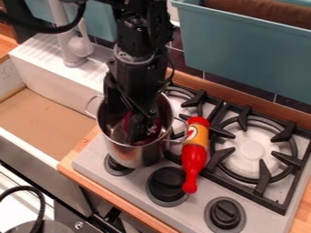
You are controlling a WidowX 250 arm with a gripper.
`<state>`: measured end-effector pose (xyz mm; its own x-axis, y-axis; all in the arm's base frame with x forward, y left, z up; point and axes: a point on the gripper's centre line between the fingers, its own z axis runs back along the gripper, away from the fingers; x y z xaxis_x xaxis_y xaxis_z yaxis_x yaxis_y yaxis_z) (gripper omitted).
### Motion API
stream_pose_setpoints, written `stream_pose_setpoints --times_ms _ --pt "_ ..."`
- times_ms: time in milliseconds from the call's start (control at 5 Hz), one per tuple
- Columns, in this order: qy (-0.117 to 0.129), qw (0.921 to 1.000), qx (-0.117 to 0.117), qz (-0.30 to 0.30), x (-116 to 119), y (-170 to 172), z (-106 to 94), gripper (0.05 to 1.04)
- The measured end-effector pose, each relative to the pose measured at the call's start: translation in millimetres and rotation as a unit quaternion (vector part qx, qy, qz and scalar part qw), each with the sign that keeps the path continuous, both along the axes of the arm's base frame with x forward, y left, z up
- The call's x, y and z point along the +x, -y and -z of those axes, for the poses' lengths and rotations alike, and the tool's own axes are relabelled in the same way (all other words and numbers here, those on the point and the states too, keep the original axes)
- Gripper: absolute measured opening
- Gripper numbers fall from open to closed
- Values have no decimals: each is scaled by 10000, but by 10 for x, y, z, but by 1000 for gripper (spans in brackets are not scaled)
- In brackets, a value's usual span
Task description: Move the silver pot to the right burner
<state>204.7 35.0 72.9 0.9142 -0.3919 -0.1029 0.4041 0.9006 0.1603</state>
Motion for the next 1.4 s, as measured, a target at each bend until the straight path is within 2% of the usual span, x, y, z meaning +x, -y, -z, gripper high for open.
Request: stream_pose_setpoints --times_ms 200,400,800,1000,1400 --pt "-23 10000 -43 1 3 7 -7 999" --pt "33 9996 -184 -187 71 -59 -107 999" --pt "-19 9976 -445 -529 233 -144 -306 1000" --pt "-215 9979 -515 -333 129 -80 -338 999" --pt "-212 9992 -308 124 -48 65 -131 999"
